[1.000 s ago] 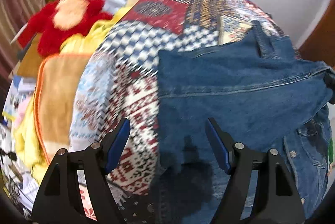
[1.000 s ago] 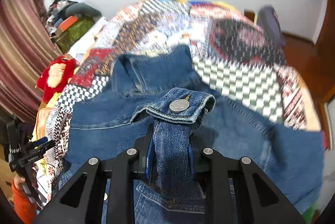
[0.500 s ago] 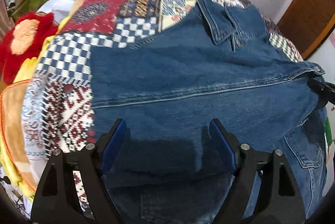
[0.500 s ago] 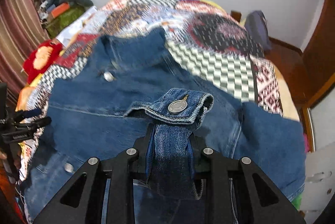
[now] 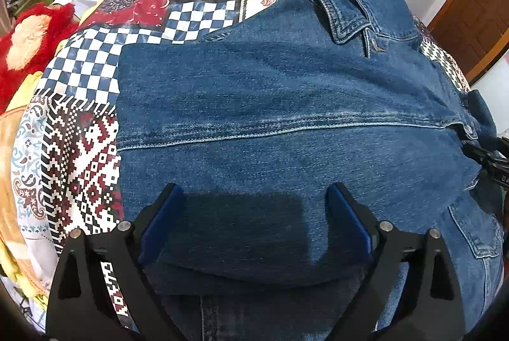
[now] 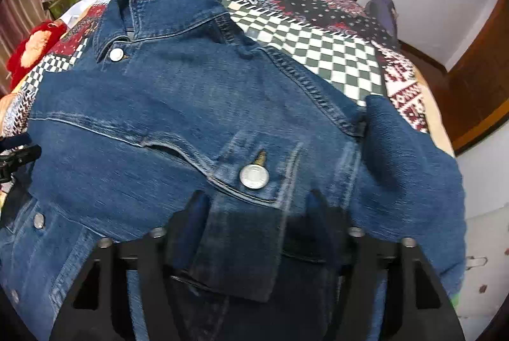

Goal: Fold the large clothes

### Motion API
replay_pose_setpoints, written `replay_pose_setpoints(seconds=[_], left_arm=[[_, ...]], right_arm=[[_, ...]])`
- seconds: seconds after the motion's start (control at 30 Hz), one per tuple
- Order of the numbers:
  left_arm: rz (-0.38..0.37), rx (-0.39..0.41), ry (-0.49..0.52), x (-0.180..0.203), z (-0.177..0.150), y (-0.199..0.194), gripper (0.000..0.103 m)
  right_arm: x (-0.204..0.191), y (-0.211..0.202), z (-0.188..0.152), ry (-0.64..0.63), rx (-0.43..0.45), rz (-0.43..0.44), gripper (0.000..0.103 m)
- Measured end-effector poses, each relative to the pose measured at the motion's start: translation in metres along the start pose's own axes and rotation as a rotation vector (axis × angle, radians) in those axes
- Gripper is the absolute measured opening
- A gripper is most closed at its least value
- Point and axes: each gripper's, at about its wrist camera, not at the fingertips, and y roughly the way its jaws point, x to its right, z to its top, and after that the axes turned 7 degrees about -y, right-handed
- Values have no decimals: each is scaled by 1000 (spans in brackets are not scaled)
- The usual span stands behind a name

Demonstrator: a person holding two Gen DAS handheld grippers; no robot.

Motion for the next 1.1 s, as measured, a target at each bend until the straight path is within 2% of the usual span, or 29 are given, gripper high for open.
replay_pose_setpoints(seconds=[0.17, 0.33, 0.6, 0.73, 0.87, 0.97, 1.1], left_arm=[[40, 8, 9, 6, -4, -9, 93], [63, 68, 69, 20, -5, -37, 93], [-10, 216, 134, 64, 7, -93, 93], [-81, 260, 172, 98, 13, -107, 93], [-123, 256, 208, 129, 18, -100, 93], [-136, 219, 234, 149, 21, -82, 93], [-141, 152, 248, 165, 18, -55, 93]], right_arm=[[11, -11, -7, 35, -6, 47, 68], [16, -47, -9, 59, 64, 58, 68], [53, -122, -21, 146, 229, 28, 68], [80, -145, -36, 195, 262, -24, 69], [116, -154, -61, 281, 258, -66, 69], [143, -151, -83, 357, 225, -94, 69], [176, -133, -113, 488, 176, -67, 69]])
